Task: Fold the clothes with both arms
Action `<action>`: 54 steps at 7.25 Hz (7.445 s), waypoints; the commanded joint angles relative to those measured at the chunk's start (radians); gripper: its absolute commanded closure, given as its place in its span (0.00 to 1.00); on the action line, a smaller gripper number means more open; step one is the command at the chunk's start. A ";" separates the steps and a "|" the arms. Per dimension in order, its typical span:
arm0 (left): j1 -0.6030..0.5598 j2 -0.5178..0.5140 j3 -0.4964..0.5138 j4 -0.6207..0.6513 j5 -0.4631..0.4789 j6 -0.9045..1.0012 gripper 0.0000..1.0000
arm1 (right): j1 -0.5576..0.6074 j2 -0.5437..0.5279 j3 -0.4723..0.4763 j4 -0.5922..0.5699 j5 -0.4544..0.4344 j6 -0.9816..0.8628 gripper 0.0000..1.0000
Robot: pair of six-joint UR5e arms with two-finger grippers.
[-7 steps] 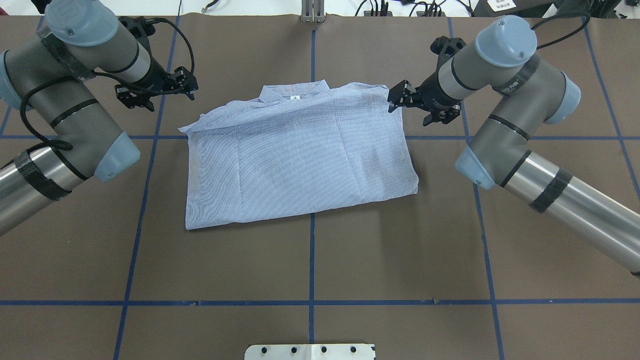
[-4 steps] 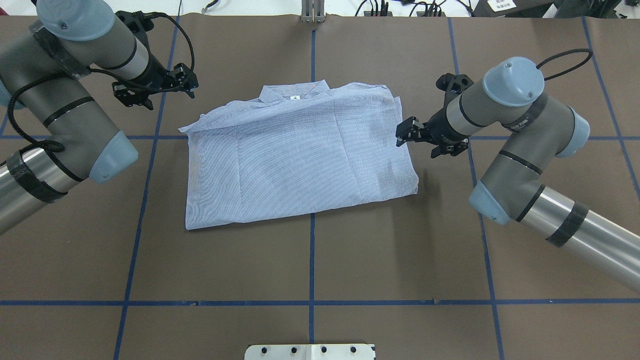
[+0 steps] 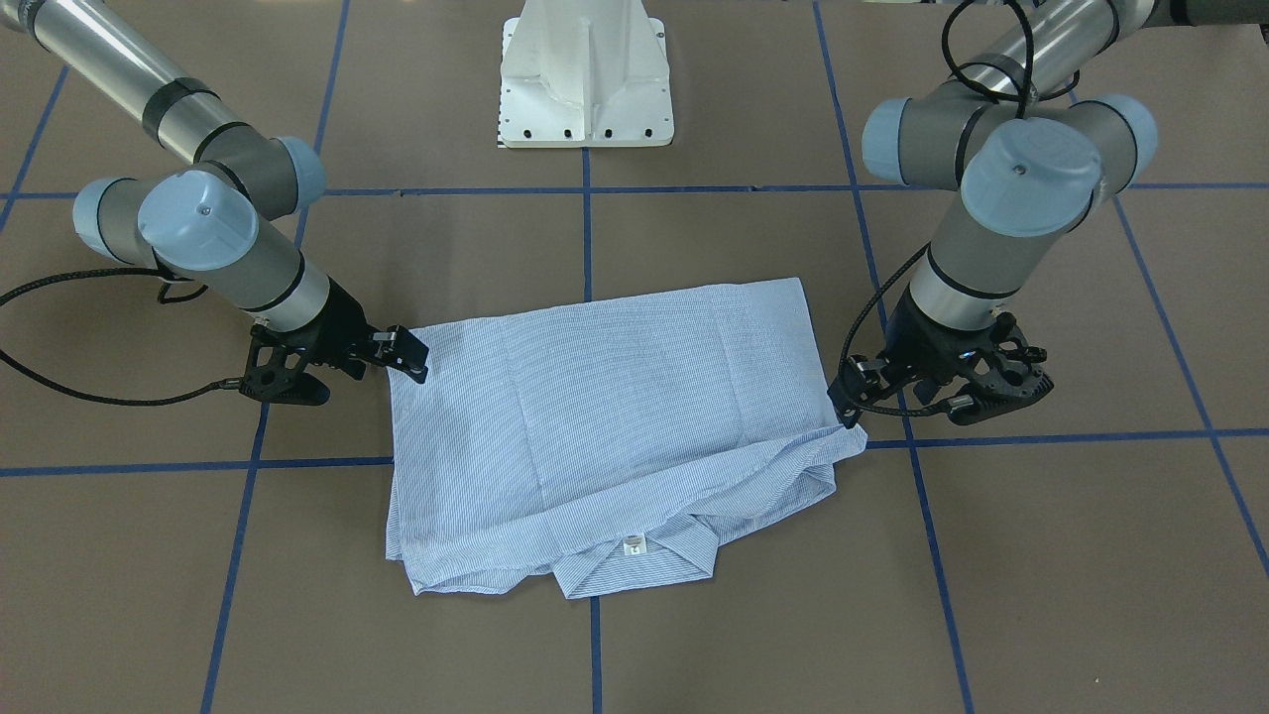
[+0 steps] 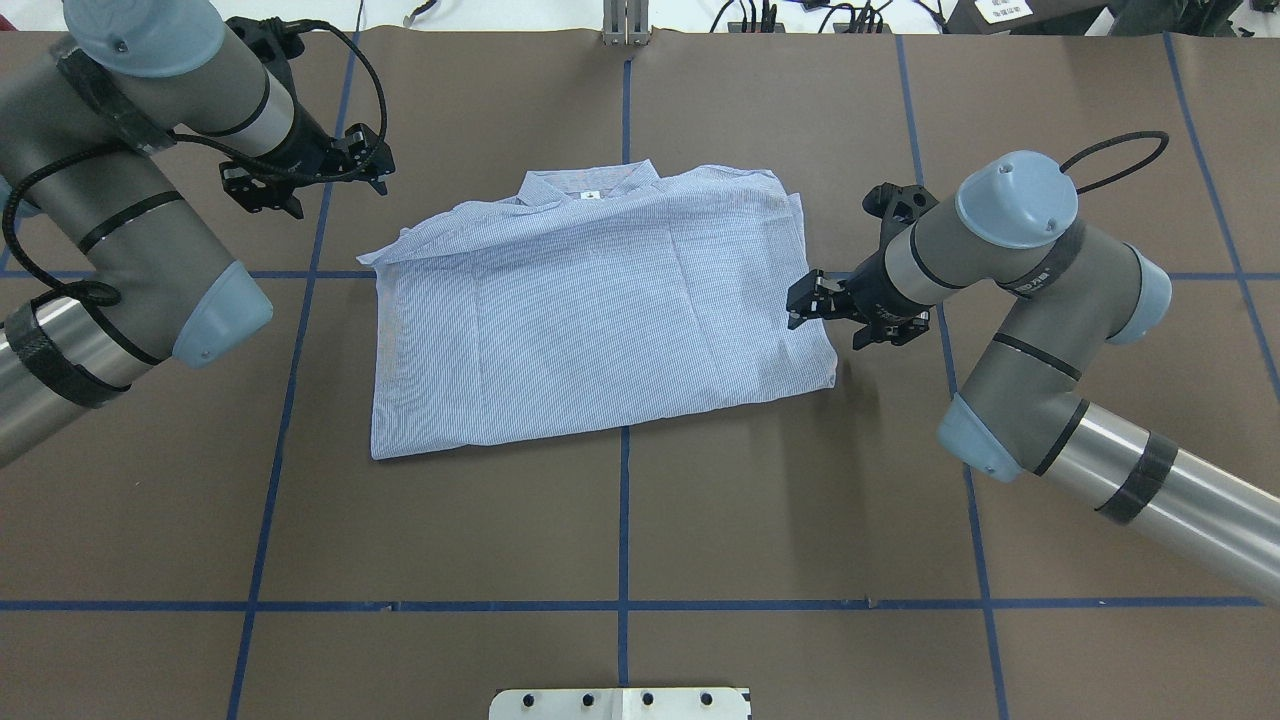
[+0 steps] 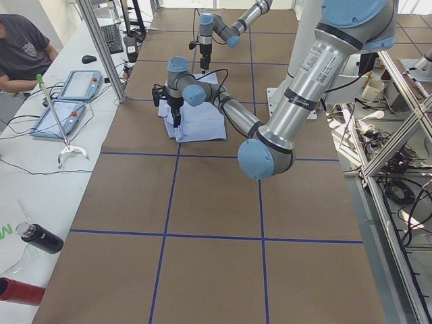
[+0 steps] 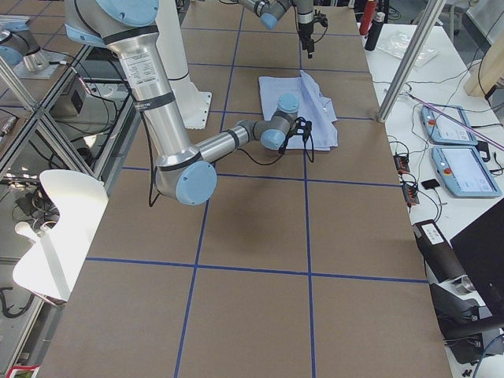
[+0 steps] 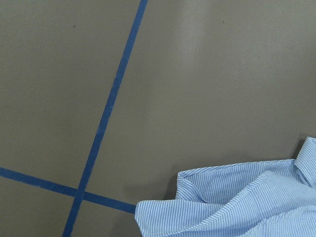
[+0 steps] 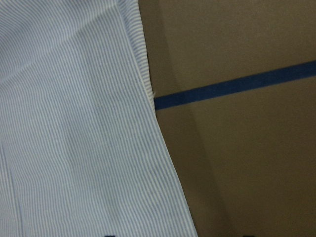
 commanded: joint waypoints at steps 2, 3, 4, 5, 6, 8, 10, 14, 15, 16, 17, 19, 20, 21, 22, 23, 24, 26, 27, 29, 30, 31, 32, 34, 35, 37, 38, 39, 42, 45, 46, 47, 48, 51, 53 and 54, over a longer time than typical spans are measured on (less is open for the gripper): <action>-0.001 0.002 -0.007 0.007 0.002 0.000 0.00 | -0.005 -0.005 0.014 0.001 0.003 0.000 0.95; -0.001 0.002 -0.007 0.006 0.002 0.000 0.00 | -0.005 -0.006 0.020 0.001 0.003 0.000 1.00; -0.003 0.004 -0.007 0.007 0.002 0.000 0.00 | -0.006 -0.006 0.023 0.001 0.003 0.000 1.00; -0.004 0.004 -0.007 0.006 0.002 0.000 0.00 | -0.013 -0.011 0.025 0.001 0.004 0.000 1.00; -0.004 0.004 -0.007 0.007 0.002 0.000 0.00 | -0.011 -0.012 0.034 -0.001 0.010 0.000 1.00; -0.012 0.003 -0.007 0.007 0.004 0.000 0.00 | -0.013 -0.055 0.075 0.004 0.055 -0.008 1.00; -0.016 0.004 -0.023 0.022 0.004 0.000 0.00 | -0.029 -0.144 0.161 0.011 0.101 -0.015 1.00; -0.016 0.006 -0.048 0.050 0.004 0.000 0.00 | -0.085 -0.321 0.370 0.012 0.103 -0.011 1.00; -0.018 0.006 -0.048 0.050 0.004 -0.002 0.00 | -0.101 -0.378 0.412 0.012 0.103 -0.006 1.00; -0.018 0.007 -0.048 0.050 0.005 0.000 0.00 | -0.135 -0.447 0.480 0.012 0.103 -0.003 1.00; -0.018 0.007 -0.048 0.050 0.005 0.000 0.00 | -0.187 -0.501 0.532 0.012 0.104 -0.002 1.00; -0.018 0.010 -0.046 0.050 0.007 0.000 0.00 | -0.235 -0.601 0.581 0.012 0.128 0.036 1.00; -0.018 0.012 -0.048 0.050 0.007 0.000 0.00 | -0.285 -0.627 0.594 0.012 0.142 0.102 1.00; -0.018 0.012 -0.049 0.050 0.007 0.000 0.00 | -0.316 -0.649 0.597 0.012 0.142 0.110 1.00; -0.018 0.013 -0.056 0.050 0.007 0.000 0.00 | -0.321 -0.658 0.598 0.012 0.173 0.112 0.86; -0.016 0.027 -0.063 0.049 0.007 0.000 0.00 | -0.318 -0.667 0.611 0.012 0.196 0.127 0.24; -0.016 0.026 -0.066 0.049 0.005 0.000 0.00 | -0.300 -0.660 0.632 0.012 0.196 0.132 0.00; 0.022 0.056 -0.136 0.049 -0.007 -0.006 0.00 | -0.197 -0.561 0.618 0.012 0.184 0.132 0.00; 0.084 0.097 -0.214 0.049 -0.028 -0.035 0.00 | -0.118 -0.508 0.618 0.010 0.184 0.132 0.00; 0.274 0.118 -0.311 0.032 -0.042 -0.275 0.00 | -0.012 -0.427 0.615 0.010 0.164 0.124 0.00; 0.346 0.118 -0.319 -0.033 -0.038 -0.401 0.00 | 0.010 -0.405 0.615 0.010 0.146 0.120 0.00; 0.396 0.124 -0.315 -0.116 -0.009 -0.520 0.01 | 0.009 -0.394 0.612 0.010 0.109 0.118 0.00; 0.455 0.127 -0.300 -0.143 0.081 -0.596 0.01 | 0.007 -0.373 0.605 0.008 0.101 0.118 0.00; 0.497 0.130 -0.267 -0.180 0.183 -0.607 0.01 | 0.007 -0.364 0.605 0.008 0.099 0.118 0.00; 0.502 0.151 -0.261 -0.181 0.206 -0.610 0.01 | 0.006 -0.364 0.602 0.008 0.096 0.118 0.00; 0.578 0.145 -0.203 -0.183 0.253 -0.662 0.01 | 0.004 -0.355 0.594 0.008 0.095 0.118 0.00; 0.580 0.142 -0.186 -0.181 0.255 -0.666 0.01 | 0.004 -0.354 0.592 0.008 0.095 0.118 0.00; 0.580 0.142 -0.186 -0.180 0.254 -0.666 0.04 | 0.004 -0.354 0.589 0.008 0.095 0.118 0.00; 0.580 0.145 -0.185 -0.172 0.252 -0.666 0.25 | 0.006 -0.354 0.589 0.008 0.095 0.118 0.00; 0.580 0.144 -0.180 -0.169 0.248 -0.664 0.36 | 0.006 -0.354 0.586 0.007 0.095 0.118 0.00; 0.580 0.142 -0.180 -0.168 0.246 -0.663 0.40 | 0.006 -0.354 0.586 0.005 0.095 0.118 0.00; 0.580 0.141 -0.181 -0.166 0.246 -0.663 0.55 | 0.009 -0.354 0.586 0.005 0.093 0.118 0.00; 0.580 0.142 -0.183 -0.166 0.246 -0.663 0.77 | 0.010 -0.354 0.586 0.005 0.093 0.118 0.00; 0.576 0.142 -0.206 -0.165 0.245 -0.663 1.00 | 0.015 -0.354 0.580 0.005 0.093 0.118 0.00; 0.527 0.142 -0.215 -0.131 0.237 -0.658 1.00 | 0.026 -0.354 0.580 0.005 0.095 0.118 0.00; 0.467 0.142 -0.205 -0.116 0.237 -0.635 1.00 | 0.033 -0.354 0.580 0.004 0.095 0.118 0.00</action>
